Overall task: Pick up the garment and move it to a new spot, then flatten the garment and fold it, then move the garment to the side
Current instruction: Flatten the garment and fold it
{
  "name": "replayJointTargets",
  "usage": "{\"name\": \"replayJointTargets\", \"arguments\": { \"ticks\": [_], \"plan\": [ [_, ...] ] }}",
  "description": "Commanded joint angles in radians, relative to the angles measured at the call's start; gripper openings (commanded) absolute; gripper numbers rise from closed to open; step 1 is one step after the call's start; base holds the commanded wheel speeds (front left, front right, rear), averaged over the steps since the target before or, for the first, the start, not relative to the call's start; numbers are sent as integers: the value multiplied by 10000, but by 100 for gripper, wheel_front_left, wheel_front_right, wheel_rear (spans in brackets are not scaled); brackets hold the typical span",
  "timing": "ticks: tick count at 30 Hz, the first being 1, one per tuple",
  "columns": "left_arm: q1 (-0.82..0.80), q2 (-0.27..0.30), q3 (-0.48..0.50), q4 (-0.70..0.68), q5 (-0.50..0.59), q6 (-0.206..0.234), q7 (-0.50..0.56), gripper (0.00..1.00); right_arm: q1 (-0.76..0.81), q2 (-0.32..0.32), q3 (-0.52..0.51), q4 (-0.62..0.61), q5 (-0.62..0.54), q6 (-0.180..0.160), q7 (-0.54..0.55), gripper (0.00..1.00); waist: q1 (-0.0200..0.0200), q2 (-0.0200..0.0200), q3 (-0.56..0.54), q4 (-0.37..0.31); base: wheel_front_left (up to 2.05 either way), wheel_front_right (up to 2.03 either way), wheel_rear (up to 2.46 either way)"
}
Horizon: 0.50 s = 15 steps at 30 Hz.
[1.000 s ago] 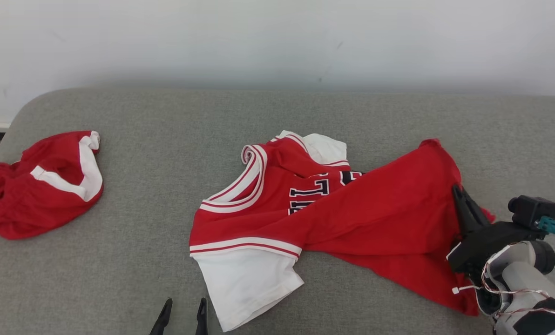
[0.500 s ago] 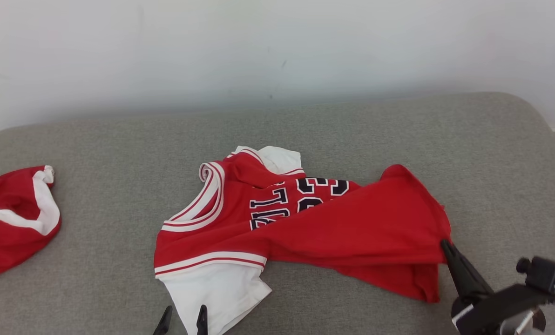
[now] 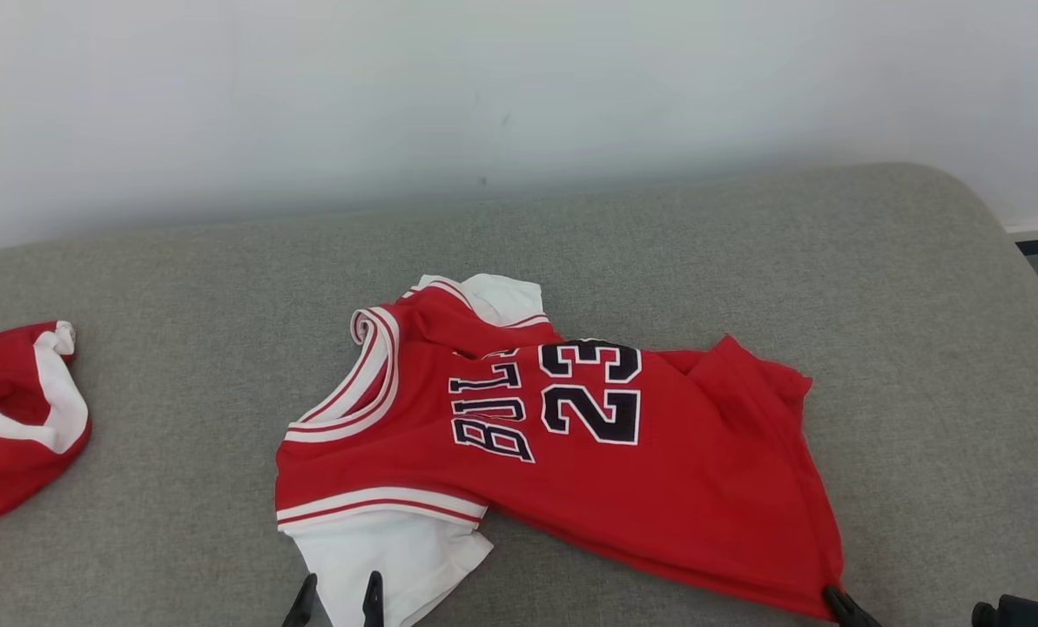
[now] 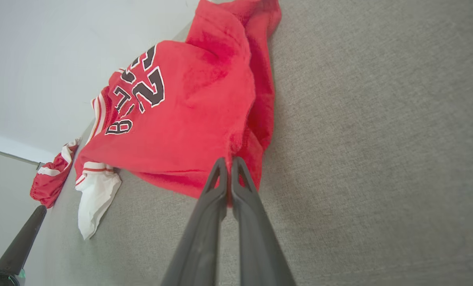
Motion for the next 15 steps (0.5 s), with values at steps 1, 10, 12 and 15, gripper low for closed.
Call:
{"name": "replayJointTargets", "arguments": {
  "ticks": [1, 10, 12, 15],
  "plan": [
    [59, 7, 10, 44, 104, -53, -33, 100, 103, 242, -162, -41, -153, -24, 181, 0, 1, 1, 30, -14, 0, 0, 0],
    [44, 9, -38, 142, 28, -47, -33, 100, 190, 1169, -1216, -56, -1811, -24, 521, 100, 1, 1, -92, 138, 0, 0, 0],
    [120, 7, -27, 161, 35, -46, -33, 100, 109, 1356, -1530, -104, -2183, -24, 320, 100, 1, 1, -163, 171, 0, 0, 0],
    [216, 10, 23, 229, 54, -62, -33, 100, 117, 1692, -1911, -92, -2603, -24, 78, 100, 1, 1, -283, 210, 0, 0, 0]
  ]
}}
